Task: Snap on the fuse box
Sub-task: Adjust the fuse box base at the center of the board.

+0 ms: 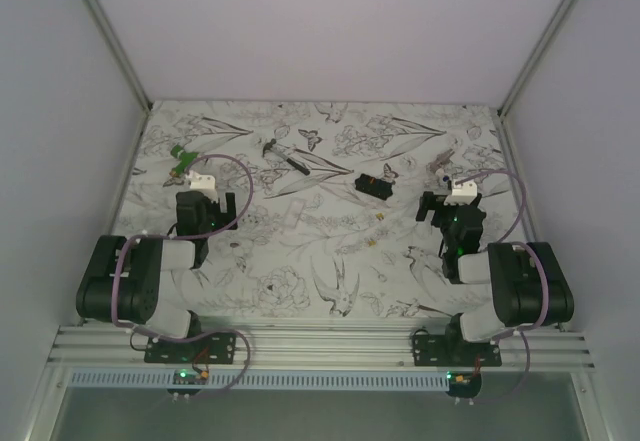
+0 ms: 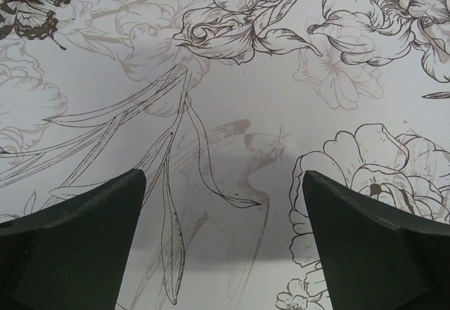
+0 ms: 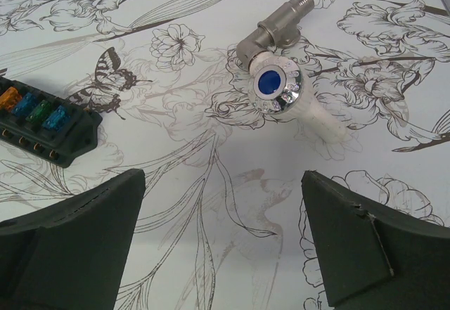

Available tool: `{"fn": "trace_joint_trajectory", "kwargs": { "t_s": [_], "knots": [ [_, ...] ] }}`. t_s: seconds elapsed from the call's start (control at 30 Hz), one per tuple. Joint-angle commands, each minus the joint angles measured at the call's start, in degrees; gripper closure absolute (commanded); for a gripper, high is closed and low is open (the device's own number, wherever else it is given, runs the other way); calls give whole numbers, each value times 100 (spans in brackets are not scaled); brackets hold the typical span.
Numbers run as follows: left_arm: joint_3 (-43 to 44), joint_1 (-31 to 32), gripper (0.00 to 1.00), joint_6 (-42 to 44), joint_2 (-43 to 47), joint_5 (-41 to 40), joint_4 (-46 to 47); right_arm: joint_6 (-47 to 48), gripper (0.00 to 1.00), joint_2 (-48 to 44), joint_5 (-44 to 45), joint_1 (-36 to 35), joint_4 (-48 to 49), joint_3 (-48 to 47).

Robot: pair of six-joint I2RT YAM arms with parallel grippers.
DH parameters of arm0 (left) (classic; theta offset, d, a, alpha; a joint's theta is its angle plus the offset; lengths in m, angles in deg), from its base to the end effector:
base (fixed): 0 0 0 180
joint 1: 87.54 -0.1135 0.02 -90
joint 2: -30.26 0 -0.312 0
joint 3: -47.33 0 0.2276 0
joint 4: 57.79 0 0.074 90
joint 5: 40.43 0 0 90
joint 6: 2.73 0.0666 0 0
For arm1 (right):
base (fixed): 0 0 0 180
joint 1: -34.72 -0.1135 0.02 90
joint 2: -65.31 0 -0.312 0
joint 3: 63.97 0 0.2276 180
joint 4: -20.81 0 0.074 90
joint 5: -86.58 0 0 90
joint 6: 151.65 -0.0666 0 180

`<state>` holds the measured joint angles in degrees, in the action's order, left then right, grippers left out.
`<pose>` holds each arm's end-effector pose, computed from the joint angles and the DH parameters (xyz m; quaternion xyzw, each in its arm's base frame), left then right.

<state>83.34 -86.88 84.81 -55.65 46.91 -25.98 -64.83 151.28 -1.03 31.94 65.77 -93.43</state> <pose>0.2779 -0.0001 0.2070 -0.0263 0.8089 0.0028 0.5873 0.2612 0.0099 0.2068 0.0159 0.7744 0.0167 0.6322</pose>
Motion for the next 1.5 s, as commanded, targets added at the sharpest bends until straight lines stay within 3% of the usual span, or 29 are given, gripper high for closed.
{"fn": "trace_joint_trajectory", "kwargs": {
  "t_s": [0.0, 0.33, 0.43, 0.5, 0.73, 0.93, 1.07, 1.27, 1.47],
  "knots": [
    [93, 12, 0, 62, -59, 2, 58, 125, 1, -2, -54, 39, 321, -114],
    [92, 12, 0, 61, -52, 1, 55, 123, 0, -15, -54, 41, 344, -104],
    [85, 12, 0, 61, -32, -7, 63, 199, 0, -160, -162, 34, -137, -301],
    [224, 12, 0, 12, 79, -134, -222, 317, 0, -365, -376, -7, -874, -615],
    [1079, -54, 0, -447, 835, -1345, -2647, 967, 0, -431, -695, -628, -2940, -1705],
    [1274, -208, 0, -1120, 1695, -1019, -3685, 1513, 0, 117, -1331, -958, -4182, -2799],
    [1549, -321, 0, -1489, 1753, -29, -4163, 1744, 0, 762, -1687, -1157, -4873, -3688],
    [1646, -322, 0, -1633, 1754, 757, -4409, 1924, 0, 1828, -2274, -1296, -6120, -4961],
    [1735, -318, 0, -1617, 1626, 1181, -4419, 2010, 6, 2440, -2109, -1455, -6665, -5614]
  ]
}}
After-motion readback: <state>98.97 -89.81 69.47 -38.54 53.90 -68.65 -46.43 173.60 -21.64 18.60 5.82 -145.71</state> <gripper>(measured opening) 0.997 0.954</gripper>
